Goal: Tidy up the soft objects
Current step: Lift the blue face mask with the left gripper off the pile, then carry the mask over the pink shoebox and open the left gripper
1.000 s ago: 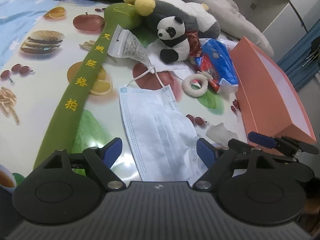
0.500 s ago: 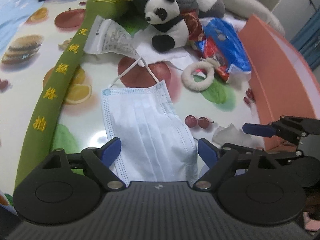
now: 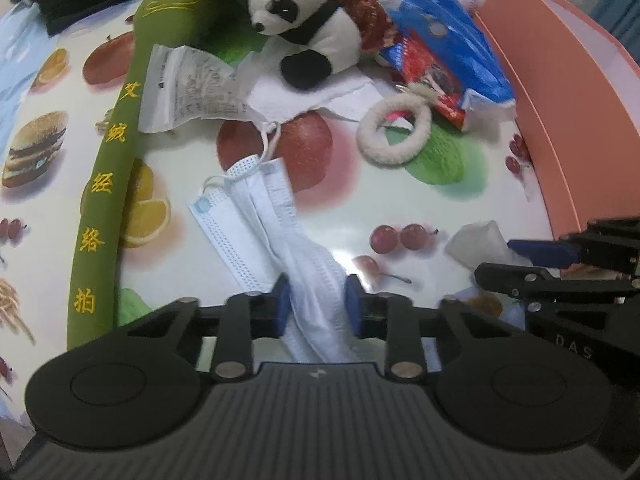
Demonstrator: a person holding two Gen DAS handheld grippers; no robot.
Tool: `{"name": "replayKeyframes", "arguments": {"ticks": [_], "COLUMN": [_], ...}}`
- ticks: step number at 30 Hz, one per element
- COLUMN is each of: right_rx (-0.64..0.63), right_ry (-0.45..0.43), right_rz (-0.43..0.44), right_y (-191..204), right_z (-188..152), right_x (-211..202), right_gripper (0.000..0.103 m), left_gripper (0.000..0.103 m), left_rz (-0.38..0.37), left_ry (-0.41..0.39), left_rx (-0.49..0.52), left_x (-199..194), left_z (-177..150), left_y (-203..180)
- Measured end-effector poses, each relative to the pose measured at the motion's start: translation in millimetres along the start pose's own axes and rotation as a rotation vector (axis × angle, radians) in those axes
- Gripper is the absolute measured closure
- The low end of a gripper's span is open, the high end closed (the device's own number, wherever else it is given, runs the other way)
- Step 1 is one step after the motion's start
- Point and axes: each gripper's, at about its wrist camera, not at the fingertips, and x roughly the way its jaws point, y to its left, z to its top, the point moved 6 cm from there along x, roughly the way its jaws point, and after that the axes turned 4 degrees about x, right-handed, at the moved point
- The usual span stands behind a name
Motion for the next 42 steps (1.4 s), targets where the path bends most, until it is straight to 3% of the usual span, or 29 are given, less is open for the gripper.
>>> {"name": "replayKeyframes", "arguments": {"ticks": [6, 17, 28, 42], "right_rx": [0.081, 0.165, 0.184, 0.235], "right_ry": [-0.077, -0.261, -0.436, -0.622], "right_rz": [-0.038, -0.082, -0.074, -0.145], "right_y": [-5, -1, 16, 15], "right_z": [-4, -11, -18, -54], "right_x": [-1, -40, -135, -240], "right_gripper": [0.074, 0.076, 0.076, 0.076], "left_gripper": [0.087, 0.089, 0.088, 0.088], "left_rz": [-0.039, -0.12, -0.173, -0.284], "left_ry": [-0.057, -0.24, -0.382, -0.518], "left_rx": [-0.082, -0.044, -0.012, 0.067], "left_x": [-6, -58, -145, -236], "left_z": [0, -6, -19, -30], "left_y": [11, -2, -30, -85]}}
